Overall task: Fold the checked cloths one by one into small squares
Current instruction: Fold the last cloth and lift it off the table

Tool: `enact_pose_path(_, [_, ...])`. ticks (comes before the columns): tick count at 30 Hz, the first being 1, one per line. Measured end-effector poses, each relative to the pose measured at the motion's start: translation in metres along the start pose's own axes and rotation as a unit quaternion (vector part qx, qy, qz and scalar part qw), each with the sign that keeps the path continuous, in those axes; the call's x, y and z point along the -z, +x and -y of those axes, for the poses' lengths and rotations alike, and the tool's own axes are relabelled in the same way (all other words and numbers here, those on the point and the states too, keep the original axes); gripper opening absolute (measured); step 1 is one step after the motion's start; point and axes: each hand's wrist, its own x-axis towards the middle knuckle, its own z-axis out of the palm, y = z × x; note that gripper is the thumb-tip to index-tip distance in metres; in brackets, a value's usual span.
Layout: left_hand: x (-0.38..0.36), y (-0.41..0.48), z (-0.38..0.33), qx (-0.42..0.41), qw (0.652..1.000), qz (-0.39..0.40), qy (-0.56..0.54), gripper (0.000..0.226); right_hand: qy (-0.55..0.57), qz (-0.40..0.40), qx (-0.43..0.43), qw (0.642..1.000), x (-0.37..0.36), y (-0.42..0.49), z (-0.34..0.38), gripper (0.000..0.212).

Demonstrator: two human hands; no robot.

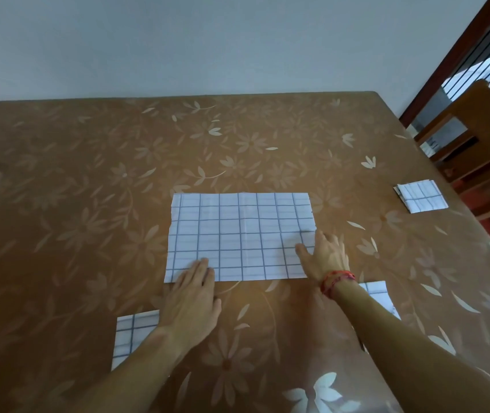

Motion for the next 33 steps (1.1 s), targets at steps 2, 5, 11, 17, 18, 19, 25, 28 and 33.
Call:
enact_pose_path(2, [-0.004, 0.002, -0.001, -0.026, 1.0, -0.004, 0.003, 0.064, 0.043, -0.007, -0.03, 0.999, 0.006, 0.014, 0.003, 0.046])
enact_pose_path(5, [-0.008, 0.002, -0.003, -0.052, 0.999, 0.006, -0.007, 0.064, 0.083, -0.008, -0.065, 0.994, 0.009, 0.033, 0.006, 0.044])
enact_pose_path(11, [-0.011, 0.003, 0.002, -0.057, 0.998, 0.002, -0.034, 0.062, 0.153, -0.005, -0.105, 0.983, 0.013, 0.052, 0.014, 0.032])
enact_pose_path(17, [-0.011, 0.004, 0.0, -0.046, 0.998, 0.012, -0.04, 0.062, 0.246, -0.001, -0.153, 0.957, 0.016, 0.066, 0.017, 0.023])
enact_pose_path(18, [-0.011, 0.004, 0.0, -0.048, 0.998, 0.012, -0.042, 0.062, 0.268, 0.003, -0.165, 0.949, 0.015, 0.068, 0.016, 0.024])
enact_pose_path(19, [-0.011, 0.004, 0.001, -0.051, 0.998, 0.011, -0.044, 0.062, 0.29, 0.006, -0.183, 0.939, 0.015, 0.07, 0.014, 0.026])
enact_pose_path(25, [-0.012, 0.004, 0.005, -0.061, 0.997, 0.0, -0.047, 0.061, 0.342, 0.023, -0.221, 0.913, 0.02, 0.073, 0.011, 0.049])
enact_pose_path(28, [-0.011, 0.005, 0.005, -0.065, 0.997, 0.0, -0.043, 0.061, 0.347, 0.014, -0.204, 0.915, 0.022, 0.068, 0.013, 0.026])
enact_pose_path(33, [-0.011, 0.01, 0.005, -0.057, 0.996, -0.02, -0.059, 0.064, 0.336, -0.015, -0.174, 0.925, 0.026, 0.058, 0.009, 0.021])
